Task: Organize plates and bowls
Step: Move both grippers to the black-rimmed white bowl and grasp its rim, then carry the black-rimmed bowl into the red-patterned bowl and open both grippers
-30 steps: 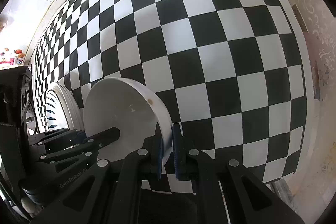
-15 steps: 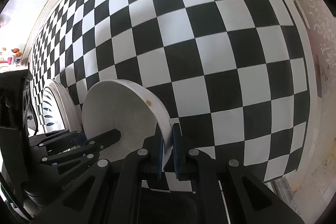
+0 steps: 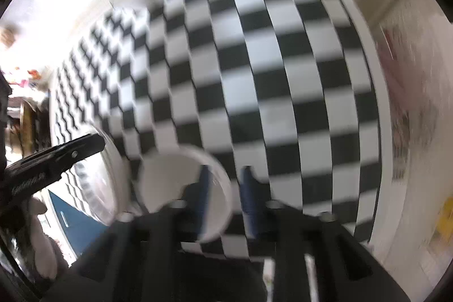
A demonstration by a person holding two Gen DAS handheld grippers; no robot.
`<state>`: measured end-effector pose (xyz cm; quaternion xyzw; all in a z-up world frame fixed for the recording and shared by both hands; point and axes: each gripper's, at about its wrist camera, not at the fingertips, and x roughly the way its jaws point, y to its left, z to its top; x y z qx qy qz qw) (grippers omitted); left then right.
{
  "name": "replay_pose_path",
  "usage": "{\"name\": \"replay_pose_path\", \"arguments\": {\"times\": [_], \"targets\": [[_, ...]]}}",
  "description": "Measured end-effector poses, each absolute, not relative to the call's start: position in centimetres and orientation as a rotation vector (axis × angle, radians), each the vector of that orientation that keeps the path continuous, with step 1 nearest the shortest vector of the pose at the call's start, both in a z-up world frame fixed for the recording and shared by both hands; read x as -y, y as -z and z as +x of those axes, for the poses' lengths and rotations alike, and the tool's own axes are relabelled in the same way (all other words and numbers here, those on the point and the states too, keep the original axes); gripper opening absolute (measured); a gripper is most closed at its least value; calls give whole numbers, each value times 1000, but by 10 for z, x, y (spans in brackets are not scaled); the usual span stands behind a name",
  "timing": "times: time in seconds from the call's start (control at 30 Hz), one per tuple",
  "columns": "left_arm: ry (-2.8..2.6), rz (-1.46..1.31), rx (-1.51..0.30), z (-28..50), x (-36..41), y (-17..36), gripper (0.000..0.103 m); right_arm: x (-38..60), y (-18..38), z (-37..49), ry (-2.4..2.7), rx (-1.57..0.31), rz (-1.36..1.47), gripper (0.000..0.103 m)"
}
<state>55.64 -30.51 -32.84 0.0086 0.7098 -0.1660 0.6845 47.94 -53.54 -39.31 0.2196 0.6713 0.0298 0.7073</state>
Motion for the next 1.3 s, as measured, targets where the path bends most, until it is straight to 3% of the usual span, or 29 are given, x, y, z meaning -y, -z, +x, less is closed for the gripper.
{"name": "replay_pose_path", "arguments": {"times": [0.03, 0.07, 0.37, 0.67, 1.0, 1.17, 1.3], "targets": [[363, 5, -1570, 570, 303, 324, 34, 538, 386, 493, -93, -1460, 519, 66], [351, -10, -1553, 585, 300, 320, 37, 540, 382, 502, -112, -1440, 542, 68], [248, -144, -1516, 708, 275, 336, 38, 533, 367, 652, -212, -1271, 634, 68], [251, -222, -1563, 786, 271, 374, 38, 508, 401, 760, -188, -1341, 587, 67], [273, -173, -1616, 806, 283, 398, 37, 487, 429, 797, -172, -1414, 522, 47], [290, -163, -1632, 810, 286, 408, 37, 485, 442, 796, -156, -1431, 517, 43], [296, -162, -1651, 810, 287, 419, 28, 488, 448, 795, -136, -1447, 503, 32]]}}
